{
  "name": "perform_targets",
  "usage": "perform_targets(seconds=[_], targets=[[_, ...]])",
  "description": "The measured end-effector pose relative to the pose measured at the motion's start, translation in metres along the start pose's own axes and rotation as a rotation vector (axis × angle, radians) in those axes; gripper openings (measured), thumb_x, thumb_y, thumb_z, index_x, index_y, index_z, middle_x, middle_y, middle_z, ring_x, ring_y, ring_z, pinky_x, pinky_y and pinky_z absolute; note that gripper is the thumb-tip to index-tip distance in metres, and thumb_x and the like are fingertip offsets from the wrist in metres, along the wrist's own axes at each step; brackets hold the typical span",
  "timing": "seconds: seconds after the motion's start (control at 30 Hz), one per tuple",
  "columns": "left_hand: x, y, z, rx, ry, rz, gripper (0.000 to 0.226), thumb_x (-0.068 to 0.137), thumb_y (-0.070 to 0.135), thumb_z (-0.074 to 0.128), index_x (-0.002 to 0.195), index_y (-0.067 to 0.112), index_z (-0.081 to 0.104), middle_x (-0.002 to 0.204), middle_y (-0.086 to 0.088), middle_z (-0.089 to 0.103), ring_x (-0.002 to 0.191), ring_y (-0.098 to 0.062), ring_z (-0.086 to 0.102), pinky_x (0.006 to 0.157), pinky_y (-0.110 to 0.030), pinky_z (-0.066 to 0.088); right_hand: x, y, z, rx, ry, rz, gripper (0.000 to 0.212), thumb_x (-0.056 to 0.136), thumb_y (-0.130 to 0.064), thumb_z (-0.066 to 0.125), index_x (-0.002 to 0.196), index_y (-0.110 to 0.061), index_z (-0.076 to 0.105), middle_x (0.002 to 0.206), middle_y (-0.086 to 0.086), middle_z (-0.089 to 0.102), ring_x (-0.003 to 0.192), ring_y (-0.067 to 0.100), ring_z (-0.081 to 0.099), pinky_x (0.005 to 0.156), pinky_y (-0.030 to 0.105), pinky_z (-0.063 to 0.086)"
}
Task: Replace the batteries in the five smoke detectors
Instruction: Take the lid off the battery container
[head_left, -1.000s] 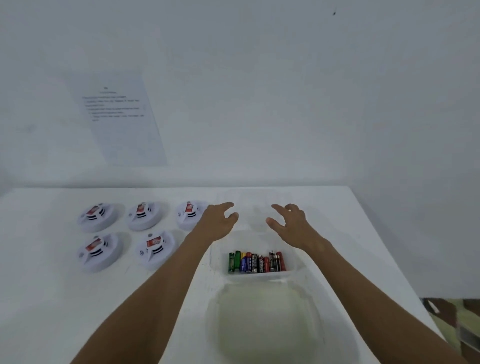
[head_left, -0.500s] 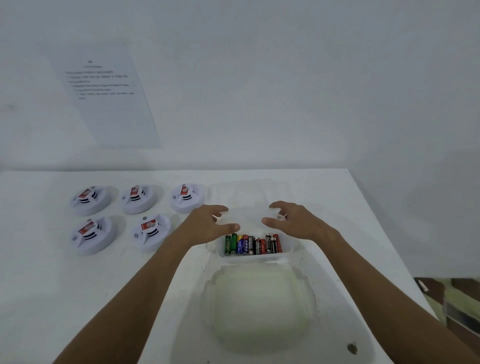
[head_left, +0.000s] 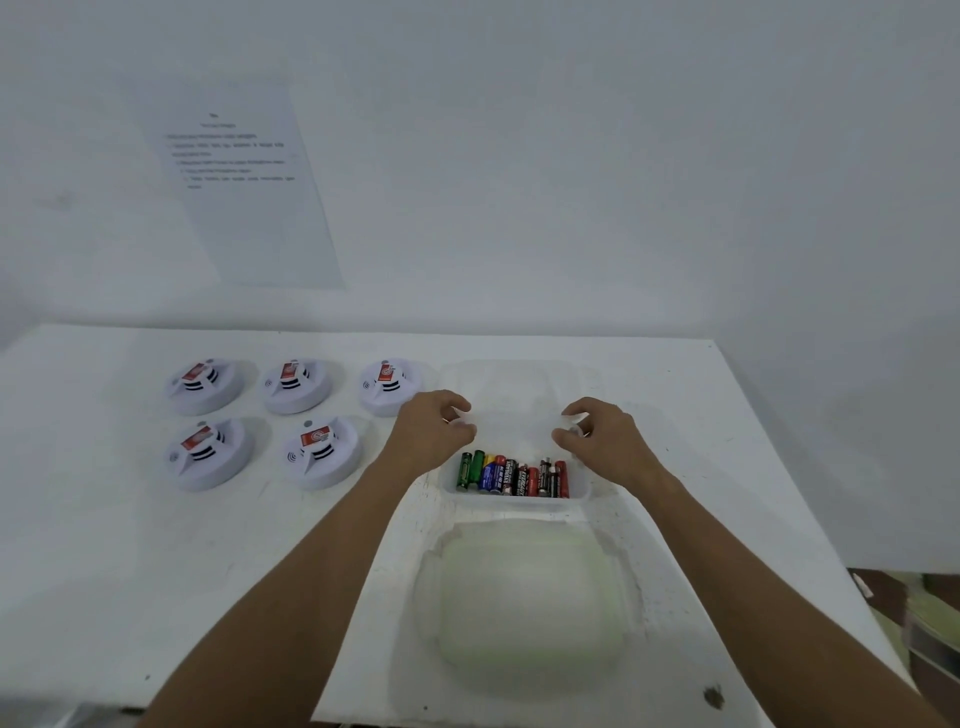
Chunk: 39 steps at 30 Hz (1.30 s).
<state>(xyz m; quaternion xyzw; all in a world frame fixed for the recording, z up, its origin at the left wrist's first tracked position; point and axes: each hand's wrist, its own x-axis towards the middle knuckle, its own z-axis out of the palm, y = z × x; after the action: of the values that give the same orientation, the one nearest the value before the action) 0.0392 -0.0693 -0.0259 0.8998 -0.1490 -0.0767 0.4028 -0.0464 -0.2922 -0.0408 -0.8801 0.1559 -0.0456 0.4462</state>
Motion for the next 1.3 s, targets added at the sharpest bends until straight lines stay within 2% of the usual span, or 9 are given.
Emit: perform_targets(seconds=[0.13,0.4,0.53,0.7,0.87,1.0,1.1,1.17,1.3], targets=[[-0.001,0.001,0.007,-0.025,0.007,-0.012,0.028,0.081,0.014,0.069,0.109,0.014,0.066,0.092,-0.002,0.064,0.077,-0.005,0.059,0.065,-0.015,0.041,0.0,-0.001,-0.001,0.019,-0.036,0.016,0.023,0.089,-0.026,0.07,0.109,-0.02,0.06,0.082,0.005,0.066,0.064,0.013,0.058,0.062,0.02,0.048],[0.001,-0.01,0.004,0.0,0.012,0.013,0.027,0.078,0.022,0.073,0.104,0.019,0.068,0.093,0.0,0.066,0.073,-0.01,0.061,0.073,-0.023,0.046,0.003,0.002,-0.001,0.011,-0.073,-0.007,0.024,0.09,-0.021,0.068,0.113,-0.018,0.063,0.075,-0.004,0.059,0.059,0.007,0.053,0.065,0.02,0.044],[0.0,-0.008,0.004,-0.01,0.037,0.014,0.028,0.076,0.021,0.074,0.103,0.017,0.068,0.093,-0.001,0.067,0.079,-0.013,0.065,0.074,-0.025,0.051,0.002,0.001,-0.002,0.024,-0.064,-0.023,0.025,0.089,-0.022,0.07,0.112,-0.019,0.065,0.082,-0.004,0.062,0.071,0.011,0.06,0.067,0.02,0.046],[-0.002,-0.006,0.006,-0.019,0.048,0.015,0.029,0.078,0.021,0.074,0.105,0.017,0.065,0.094,0.001,0.064,0.073,-0.005,0.057,0.064,-0.017,0.042,0.002,0.001,-0.003,-0.048,-0.042,-0.048,0.025,0.088,-0.026,0.072,0.111,-0.022,0.064,0.091,-0.004,0.059,0.075,0.01,0.059,0.067,0.018,0.044],[-0.004,-0.006,0.007,0.008,0.039,0.011,0.028,0.081,0.023,0.071,0.107,0.017,0.064,0.098,0.0,0.064,0.078,-0.01,0.057,0.073,-0.022,0.041,0.002,0.0,-0.003,-0.045,-0.074,-0.008,0.024,0.091,-0.028,0.068,0.112,-0.022,0.061,0.1,0.003,0.062,0.083,0.016,0.06,0.069,0.023,0.046],[-0.004,-0.005,0.004,0.026,0.031,0.011,0.031,0.081,0.027,0.071,0.11,0.019,0.064,0.103,-0.002,0.063,0.084,-0.014,0.059,0.075,-0.023,0.042,-0.001,-0.004,-0.005,-0.107,-0.081,-0.008,0.034,0.092,-0.035,0.067,0.123,-0.024,0.059,0.124,0.008,0.053,0.102,0.02,0.056,0.087,0.029,0.045],[-0.009,-0.003,-0.001,0.055,0.061,0.055,0.039,0.085,0.032,0.068,0.121,0.021,0.06,0.109,-0.001,0.059,0.097,-0.015,0.058,0.08,-0.022,0.039,-0.008,-0.015,-0.007,-0.191,-0.016,-0.049,0.049,0.094,-0.037,0.064,0.139,-0.024,0.05,0.143,0.008,0.036,0.134,0.027,0.034,0.107,0.04,0.036],[-0.014,0.001,-0.01,0.078,0.093,0.109,0.043,0.088,0.033,0.066,0.128,0.02,0.057,0.121,-0.001,0.058,0.11,-0.013,0.054,0.089,-0.02,0.034,-0.012,-0.028,-0.008,-0.232,0.014,-0.135,0.056,0.095,-0.035,0.062,0.145,-0.02,0.043,0.151,0.006,0.033,0.143,0.025,0.022,0.112,0.039,0.029],[-0.024,0.006,-0.044,0.161,0.109,0.163,0.05,0.09,0.033,0.063,0.135,0.014,0.052,0.139,0.0,0.052,0.13,-0.018,0.045,0.105,-0.025,0.032,-0.009,-0.064,0.01,-0.26,-0.041,-0.27,0.063,0.097,-0.036,0.059,0.152,-0.018,0.033,0.16,0.002,0.03,0.149,0.017,0.018,0.118,0.029,0.018]])
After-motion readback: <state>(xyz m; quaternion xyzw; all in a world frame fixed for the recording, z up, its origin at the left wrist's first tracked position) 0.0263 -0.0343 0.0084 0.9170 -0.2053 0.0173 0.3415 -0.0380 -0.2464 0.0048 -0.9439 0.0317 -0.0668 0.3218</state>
